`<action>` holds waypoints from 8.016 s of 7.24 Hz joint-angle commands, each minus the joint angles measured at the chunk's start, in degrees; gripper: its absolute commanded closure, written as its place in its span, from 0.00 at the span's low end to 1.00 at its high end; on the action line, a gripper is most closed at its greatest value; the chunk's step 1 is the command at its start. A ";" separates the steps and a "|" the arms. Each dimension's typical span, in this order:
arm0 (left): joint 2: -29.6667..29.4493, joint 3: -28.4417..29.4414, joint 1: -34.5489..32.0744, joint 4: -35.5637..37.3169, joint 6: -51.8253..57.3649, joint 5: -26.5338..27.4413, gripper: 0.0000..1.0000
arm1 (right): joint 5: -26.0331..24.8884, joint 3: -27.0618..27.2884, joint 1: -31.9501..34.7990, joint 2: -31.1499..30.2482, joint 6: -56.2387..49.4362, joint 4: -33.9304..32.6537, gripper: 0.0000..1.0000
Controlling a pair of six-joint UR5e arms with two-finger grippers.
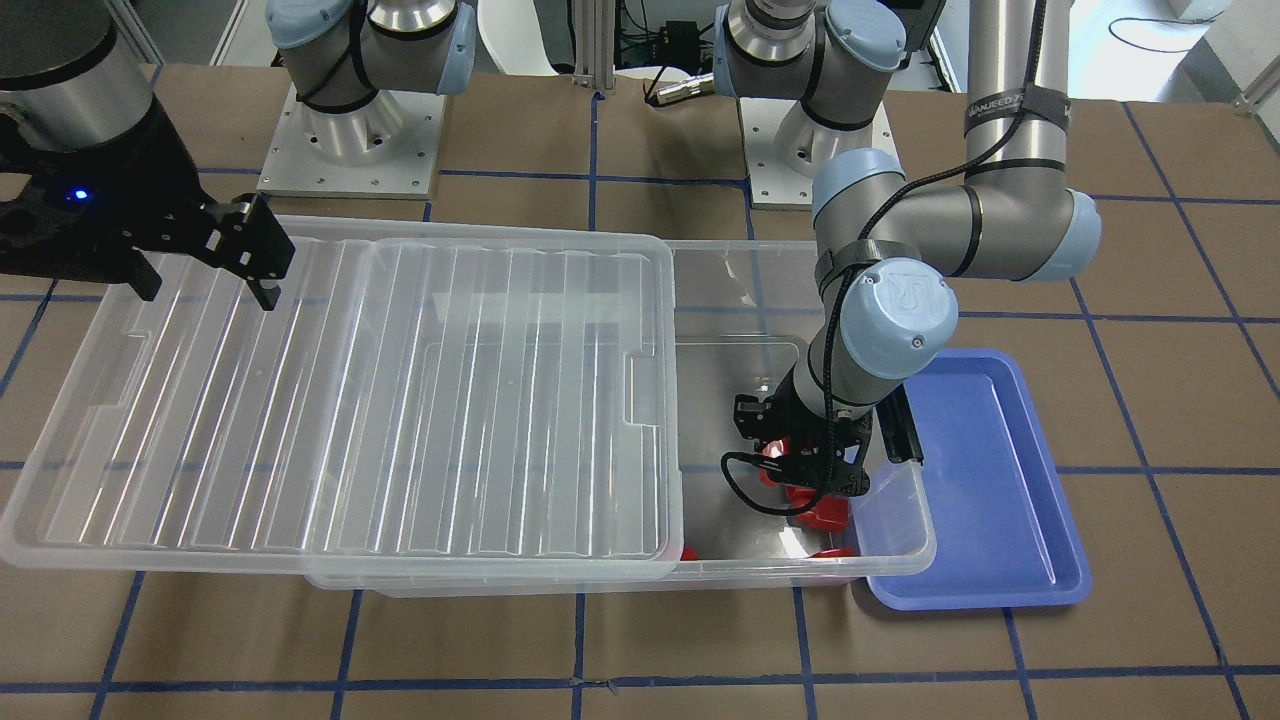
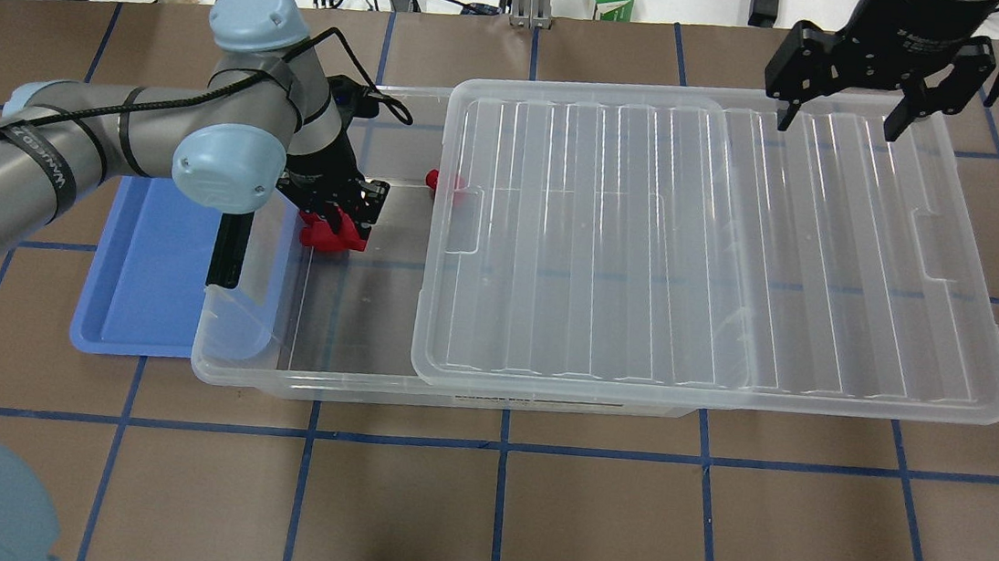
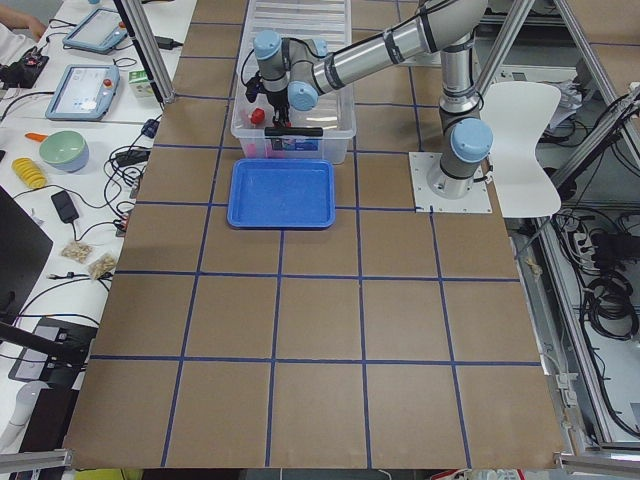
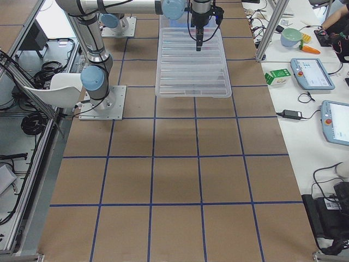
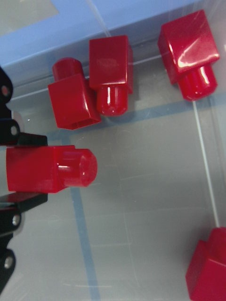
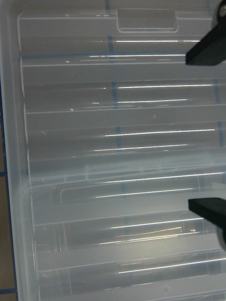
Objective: Place red block in blue tray from box
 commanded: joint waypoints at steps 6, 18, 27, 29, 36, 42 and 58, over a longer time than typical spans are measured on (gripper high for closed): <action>6.85 16.83 7.05 -19.32 -3.47 0.68 1.00 | 0.94 2.12 -27.60 -2.73 -29.87 2.26 0.00; -4.03 6.05 24.57 -7.31 11.90 0.77 1.00 | 3.58 22.79 -26.90 1.92 -33.39 -23.58 0.00; -7.64 5.25 24.57 -7.20 11.91 0.77 0.44 | 3.67 22.97 -9.51 1.65 -13.90 -24.11 0.00; -7.56 5.42 24.57 -7.11 11.65 0.86 0.30 | 3.58 22.97 -6.52 2.00 -10.81 -24.11 0.00; 4.47 13.94 18.01 -20.62 1.32 0.24 0.00 | 3.58 22.70 -5.72 2.09 -10.27 -24.11 0.00; 13.18 12.81 14.03 -23.11 -3.21 -1.17 0.00 | 2.96 11.92 -5.28 -1.49 -10.36 -14.14 0.00; 19.43 11.49 0.40 -25.04 -3.47 2.00 0.00 | 2.26 1.26 6.77 -3.36 4.59 0.77 0.00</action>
